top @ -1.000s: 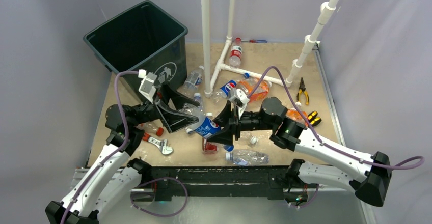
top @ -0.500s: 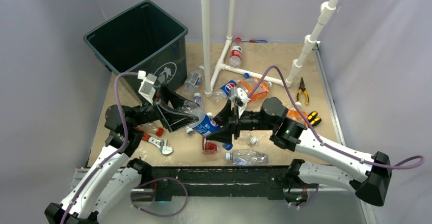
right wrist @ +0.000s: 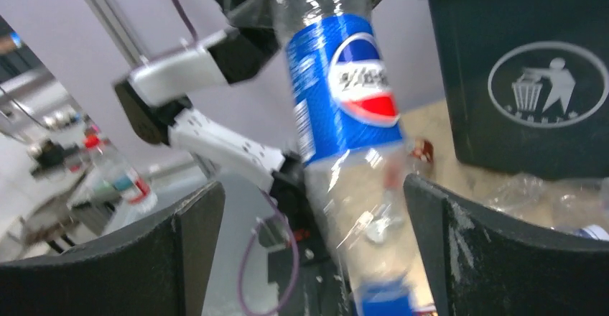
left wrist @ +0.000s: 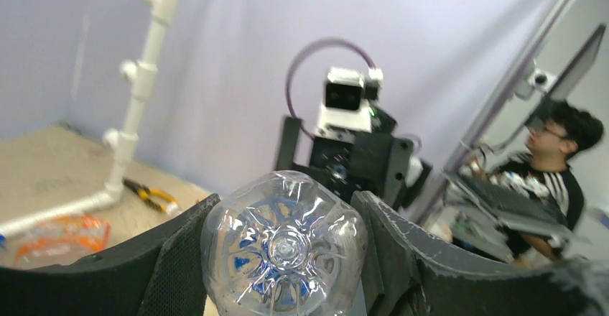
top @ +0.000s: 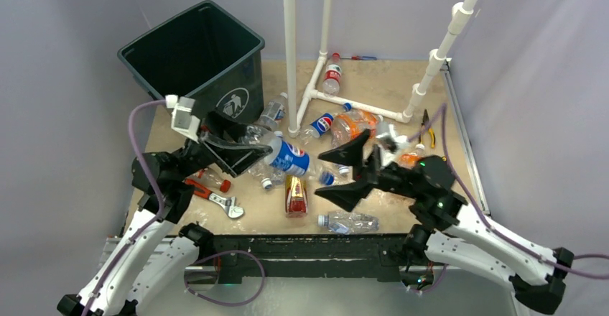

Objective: Put the plastic bottles in the bin
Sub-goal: Pick up the plastic bottle at the center of the board.

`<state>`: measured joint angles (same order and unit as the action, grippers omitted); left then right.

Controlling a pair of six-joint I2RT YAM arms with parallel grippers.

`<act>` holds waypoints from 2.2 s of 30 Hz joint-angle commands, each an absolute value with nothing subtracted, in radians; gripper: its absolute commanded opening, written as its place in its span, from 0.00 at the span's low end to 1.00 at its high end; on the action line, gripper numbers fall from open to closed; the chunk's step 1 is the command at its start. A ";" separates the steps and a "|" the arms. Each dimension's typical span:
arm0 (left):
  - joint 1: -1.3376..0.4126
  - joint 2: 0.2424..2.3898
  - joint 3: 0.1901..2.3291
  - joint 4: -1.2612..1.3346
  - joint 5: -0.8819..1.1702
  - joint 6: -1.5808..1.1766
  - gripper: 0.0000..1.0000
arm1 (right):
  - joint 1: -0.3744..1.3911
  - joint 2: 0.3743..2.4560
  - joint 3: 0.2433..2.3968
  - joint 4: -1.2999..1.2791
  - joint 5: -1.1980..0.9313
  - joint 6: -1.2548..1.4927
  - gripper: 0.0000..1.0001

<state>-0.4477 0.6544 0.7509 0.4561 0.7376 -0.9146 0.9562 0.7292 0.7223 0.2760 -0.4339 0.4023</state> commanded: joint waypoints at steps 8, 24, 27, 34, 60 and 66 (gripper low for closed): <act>-0.443 0.599 0.736 0.899 0.103 -1.118 0.00 | 0.957 0.451 0.409 0.858 -0.132 0.602 0.99; -0.443 0.697 0.789 1.033 0.065 -1.277 0.00 | 1.028 1.192 0.704 1.614 -0.103 0.737 0.99; -0.443 0.707 0.791 1.023 0.067 -1.287 0.00 | 1.083 1.279 0.758 1.673 -0.015 0.673 0.99; -0.443 0.719 0.783 1.022 0.072 -1.307 0.00 | 1.145 1.434 0.930 1.702 0.103 0.565 0.98; -0.443 0.637 0.737 0.882 0.047 -1.305 0.00 | 1.178 1.676 1.193 1.882 0.045 0.459 0.99; -0.443 0.635 0.696 0.910 0.018 -1.335 0.00 | 1.180 1.694 1.183 1.974 0.069 0.479 0.99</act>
<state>-0.4454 0.6384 0.7181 0.8928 0.0498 -1.3167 1.1744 1.6958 1.1561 1.5337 0.0612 0.4961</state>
